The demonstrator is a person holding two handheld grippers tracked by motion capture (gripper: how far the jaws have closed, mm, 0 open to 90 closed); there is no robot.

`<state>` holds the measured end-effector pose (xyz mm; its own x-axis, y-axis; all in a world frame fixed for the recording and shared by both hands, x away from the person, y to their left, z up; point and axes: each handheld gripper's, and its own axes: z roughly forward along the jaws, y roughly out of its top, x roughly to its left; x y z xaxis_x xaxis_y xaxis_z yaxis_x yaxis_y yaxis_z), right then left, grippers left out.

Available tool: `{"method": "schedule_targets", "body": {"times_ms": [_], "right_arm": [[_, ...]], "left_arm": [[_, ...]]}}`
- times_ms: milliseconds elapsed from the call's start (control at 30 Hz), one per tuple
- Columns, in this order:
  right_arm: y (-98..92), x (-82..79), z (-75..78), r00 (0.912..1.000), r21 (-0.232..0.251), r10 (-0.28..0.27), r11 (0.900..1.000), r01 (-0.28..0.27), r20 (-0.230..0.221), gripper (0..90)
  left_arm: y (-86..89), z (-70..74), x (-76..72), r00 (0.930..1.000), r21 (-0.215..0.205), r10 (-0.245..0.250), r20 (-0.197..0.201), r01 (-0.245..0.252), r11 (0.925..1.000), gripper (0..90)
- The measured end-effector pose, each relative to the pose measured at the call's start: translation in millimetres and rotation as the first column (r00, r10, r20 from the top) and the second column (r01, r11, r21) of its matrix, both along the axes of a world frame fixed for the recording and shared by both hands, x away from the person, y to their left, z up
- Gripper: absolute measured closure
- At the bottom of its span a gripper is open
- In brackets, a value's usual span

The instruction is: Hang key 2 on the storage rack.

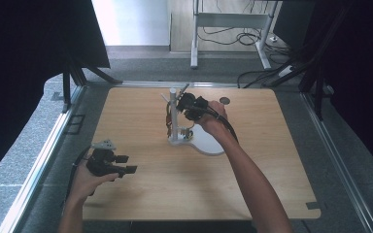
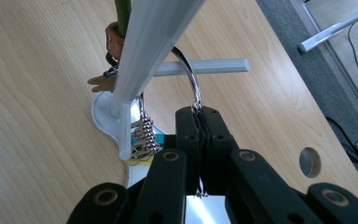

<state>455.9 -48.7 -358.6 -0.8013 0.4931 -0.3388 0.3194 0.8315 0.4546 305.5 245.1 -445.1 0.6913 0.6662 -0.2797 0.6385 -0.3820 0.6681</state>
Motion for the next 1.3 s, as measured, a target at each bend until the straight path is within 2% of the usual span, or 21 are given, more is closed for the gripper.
{"method": "schedule_targets", "body": {"times_ms": [233, 400, 567, 733, 1000, 1300], "right_arm": [[-3.5, -2.6, -4.6, 0.9998, 0.022, 0.012, 1.0, -0.012, -0.017, 80.4], [-13.3, -5.7, 2.8, 0.9998, 0.078, 0.009, 0.997, -0.008, -0.016, 75.5], [-27.8, -10.3, 11.1, 0.9999, 0.14, 0.007, 0.99, -0.005, -0.016, 72.8], [-45.0, -16.2, 12.6, 0.9996, 0.187, -0.002, 0.982, 0.007, -0.029, 71.4], [-77.0, -30.8, 1.6, 0.9987, 0.242, -0.02, 0.97, 0.031, -0.046, 69.7], [-121.5, -57.1, -27.2, 0.9964, 0.332, -0.056, 0.94, 0.074, -0.064, 66.0]], "left_arm": [[0.3, -0.1, 0.0, 1.0, 0.001, 0.0, 0.0, 0.0, 1.0, 37.5], [-0.5, -0.6, 0.1, 1.0, 0.001, -0.001, -0.001, 0.001, 1.0, 37.5], [-0.1, -0.3, -0.1, 1.0, 0.002, 0.002, -0.001, -0.002, 1.0, 37.5], [-0.1, 0.0, -0.3, 1.0, 0.004, 0.0, 0.002, 0.0, 1.0, 37.5], [-1.9, 0.4, 0.0, 1.0, 0.008, -0.001, 0.003, 0.001, 1.0, 37.4], [-4.2, -0.9, -0.2, 1.0, 0.017, -0.002, -0.002, 0.002, 0.9999, 37.4]]}}
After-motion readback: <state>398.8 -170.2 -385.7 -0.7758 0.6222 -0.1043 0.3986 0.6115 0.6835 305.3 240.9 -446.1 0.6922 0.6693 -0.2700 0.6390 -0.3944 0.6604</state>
